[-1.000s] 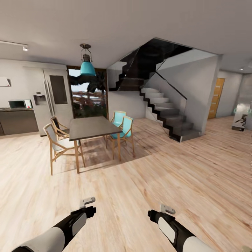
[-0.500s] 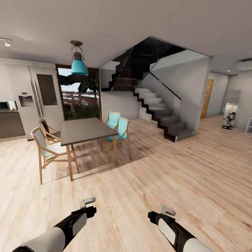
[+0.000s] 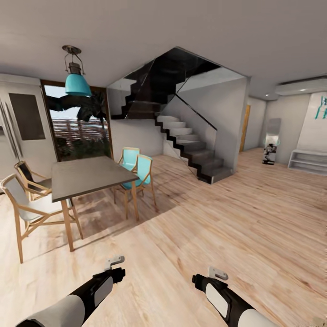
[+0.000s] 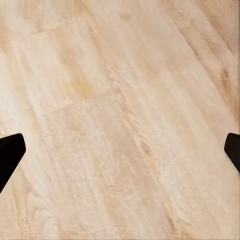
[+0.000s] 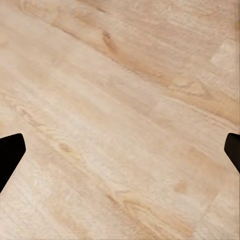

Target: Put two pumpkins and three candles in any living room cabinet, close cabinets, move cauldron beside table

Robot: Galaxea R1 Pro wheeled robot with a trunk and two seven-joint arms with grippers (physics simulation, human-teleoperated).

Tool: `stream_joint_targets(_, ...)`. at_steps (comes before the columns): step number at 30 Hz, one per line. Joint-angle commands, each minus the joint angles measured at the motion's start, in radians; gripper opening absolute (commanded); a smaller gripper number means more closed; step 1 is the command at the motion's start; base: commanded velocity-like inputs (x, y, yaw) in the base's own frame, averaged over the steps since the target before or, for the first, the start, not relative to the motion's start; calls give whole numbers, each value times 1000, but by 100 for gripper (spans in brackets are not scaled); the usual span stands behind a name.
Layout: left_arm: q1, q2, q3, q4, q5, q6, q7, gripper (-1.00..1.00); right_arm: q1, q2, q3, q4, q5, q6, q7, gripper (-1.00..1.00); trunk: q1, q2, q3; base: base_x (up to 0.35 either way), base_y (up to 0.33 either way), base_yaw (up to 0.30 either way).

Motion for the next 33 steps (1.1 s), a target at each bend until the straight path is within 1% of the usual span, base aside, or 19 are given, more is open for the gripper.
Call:
stream_joint_targets(1, 0, 1, -7, -3, 6, 5, 7, 100, -1, -1, 8, -2, -6, 3, -8, 100, 0, -1, -1, 270, 132, -274)
stream_joint_targets(14, 0, 1, -7, -3, 6, 5, 7, 100, -1, -1, 8, -2, -6, 3, -8, 100, 0, -1, 5, 272, 110, -274)
stream_joint_targets(20, 0, 1, -7, -3, 6, 5, 7, 100, -1, -1, 8, -2, -6, 3, -8, 100, 0, -1, 8, 261, 49, -274)
stream_joint_targets(25, 0, 1, -7, -3, 5, 5, 7, 100, -1, -1, 8, -2, -6, 3, -8, 100, 0, -1, 10, 100, 8, -274)
stream_joint_targets(33, 0, 1, -7, -3, 4, 5, 7, 100, -1, -1, 7, -2, -6, 3, -8, 100, 0, -1, 13, 11, 1, -274)
